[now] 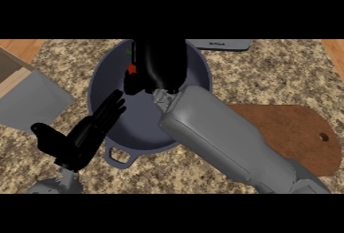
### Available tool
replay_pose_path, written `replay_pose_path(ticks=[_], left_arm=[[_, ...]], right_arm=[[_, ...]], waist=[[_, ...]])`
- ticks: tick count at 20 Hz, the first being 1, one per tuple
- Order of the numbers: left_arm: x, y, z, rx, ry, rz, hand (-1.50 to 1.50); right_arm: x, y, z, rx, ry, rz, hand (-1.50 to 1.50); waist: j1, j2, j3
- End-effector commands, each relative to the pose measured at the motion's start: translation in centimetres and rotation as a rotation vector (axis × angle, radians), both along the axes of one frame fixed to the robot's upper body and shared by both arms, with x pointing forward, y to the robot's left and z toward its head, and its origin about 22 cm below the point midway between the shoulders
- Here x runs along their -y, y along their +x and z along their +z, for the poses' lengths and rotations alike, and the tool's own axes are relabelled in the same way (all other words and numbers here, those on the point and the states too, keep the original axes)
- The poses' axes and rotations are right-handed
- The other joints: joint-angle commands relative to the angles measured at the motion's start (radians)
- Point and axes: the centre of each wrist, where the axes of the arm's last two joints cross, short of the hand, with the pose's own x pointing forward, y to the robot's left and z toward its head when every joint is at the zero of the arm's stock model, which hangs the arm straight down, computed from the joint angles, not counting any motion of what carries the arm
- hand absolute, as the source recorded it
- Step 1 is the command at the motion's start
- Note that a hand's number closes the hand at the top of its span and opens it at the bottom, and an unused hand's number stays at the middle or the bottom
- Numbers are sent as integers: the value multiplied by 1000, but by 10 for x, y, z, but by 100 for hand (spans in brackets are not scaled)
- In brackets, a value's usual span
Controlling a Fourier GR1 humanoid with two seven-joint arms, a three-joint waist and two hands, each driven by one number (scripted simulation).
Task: Pick the bell pepper from the cutting board and place it in the pot
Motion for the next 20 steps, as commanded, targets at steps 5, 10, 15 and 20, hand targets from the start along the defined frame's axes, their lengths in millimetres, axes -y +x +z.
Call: replay_pose_path(ticks=[5, 10, 15, 20], left_arm=[[14, -1, -25, -84, -11, -43, 0], [13, -1, -12, -76, 5, -80, 0], [16, 4, -7, -70, -1, -87, 0], [28, 3, -8, -62, 11, -111, 0]], right_arm=[[-12, 33, -26, -38, 80, -25, 150], [5, 55, -45, -108, 208, -94, 150], [11, 53, -45, -83, 473, -50, -150], [14, 52, -61, -26, 554, -7, -150]], waist=[[25, 12, -9], [60, 25, -8], [79, 34, -7], [87, 35, -6]])
